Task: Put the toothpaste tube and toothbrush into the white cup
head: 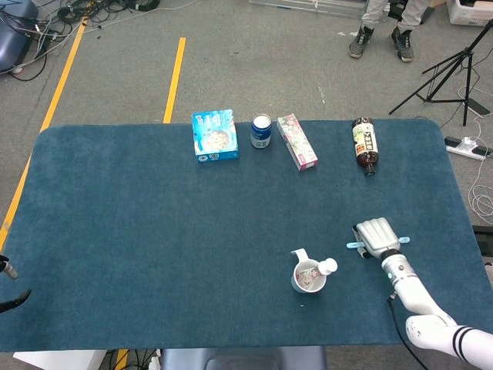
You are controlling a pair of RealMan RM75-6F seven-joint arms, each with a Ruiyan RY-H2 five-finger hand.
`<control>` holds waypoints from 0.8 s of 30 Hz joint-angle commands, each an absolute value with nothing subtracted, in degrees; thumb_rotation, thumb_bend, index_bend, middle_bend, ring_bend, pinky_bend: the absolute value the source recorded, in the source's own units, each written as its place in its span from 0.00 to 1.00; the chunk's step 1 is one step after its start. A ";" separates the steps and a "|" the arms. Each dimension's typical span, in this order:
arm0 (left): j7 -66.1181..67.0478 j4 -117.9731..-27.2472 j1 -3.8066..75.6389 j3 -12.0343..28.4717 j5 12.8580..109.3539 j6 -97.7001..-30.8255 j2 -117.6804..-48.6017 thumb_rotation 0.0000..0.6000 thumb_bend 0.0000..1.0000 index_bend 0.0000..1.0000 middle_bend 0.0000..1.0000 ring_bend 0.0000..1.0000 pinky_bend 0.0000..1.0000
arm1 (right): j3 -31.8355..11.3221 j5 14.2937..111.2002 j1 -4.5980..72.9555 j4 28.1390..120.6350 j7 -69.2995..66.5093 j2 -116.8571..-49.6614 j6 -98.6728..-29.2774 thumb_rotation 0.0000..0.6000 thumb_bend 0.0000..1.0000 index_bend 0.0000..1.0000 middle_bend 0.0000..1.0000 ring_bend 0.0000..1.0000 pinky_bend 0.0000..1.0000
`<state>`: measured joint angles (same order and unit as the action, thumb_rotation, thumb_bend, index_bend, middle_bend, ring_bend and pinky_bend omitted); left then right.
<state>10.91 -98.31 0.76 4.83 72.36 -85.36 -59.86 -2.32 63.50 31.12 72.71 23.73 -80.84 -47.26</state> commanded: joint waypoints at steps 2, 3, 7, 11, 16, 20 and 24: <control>10.92 -98.32 0.76 4.81 72.35 -85.33 -59.85 1.00 0.11 0.54 0.33 0.36 0.41 | -2.24 63.47 31.14 72.79 23.63 -80.86 -47.30 1.00 0.27 0.61 1.00 1.00 1.00; 10.94 -98.32 0.76 4.81 72.34 -85.32 -59.86 1.00 0.11 0.54 0.33 0.36 0.41 | -2.21 63.50 31.14 72.84 23.57 -80.86 -47.35 1.00 0.27 0.62 1.00 1.00 1.00; 10.89 -98.37 0.73 4.80 72.41 -85.39 -59.84 1.00 0.11 0.54 0.33 0.36 0.41 | -2.34 63.91 30.99 73.38 22.79 -80.45 -47.99 1.00 0.27 0.63 1.00 1.00 1.00; 10.93 -98.36 0.77 4.83 72.35 -85.33 -59.82 1.00 0.10 0.54 0.33 0.36 0.41 | -2.59 64.67 30.76 74.52 21.76 -79.49 -49.03 1.00 0.27 0.64 1.00 1.00 1.00; 11.16 -98.36 0.77 4.80 72.45 -85.42 -59.94 1.00 0.11 0.54 0.33 0.36 0.41 | -2.88 65.55 30.40 76.36 20.60 -78.09 -50.34 1.00 0.27 0.64 1.00 1.00 1.00; 11.30 -98.32 0.84 4.82 72.30 -85.27 -59.99 1.00 0.11 0.54 0.33 0.36 0.41 | -3.20 66.43 30.14 78.01 19.74 -76.89 -51.60 1.00 0.27 0.64 1.00 1.00 1.00; 11.25 -98.29 0.83 4.85 72.19 -85.26 -59.99 1.00 0.11 0.54 0.33 0.36 0.41 | -3.56 67.09 29.98 79.69 19.32 -75.67 -52.75 1.00 0.27 0.64 1.00 1.00 1.00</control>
<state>11.24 -98.29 0.83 4.85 72.19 -85.25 -59.99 -3.42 66.87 30.05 79.30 19.47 -76.01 -52.43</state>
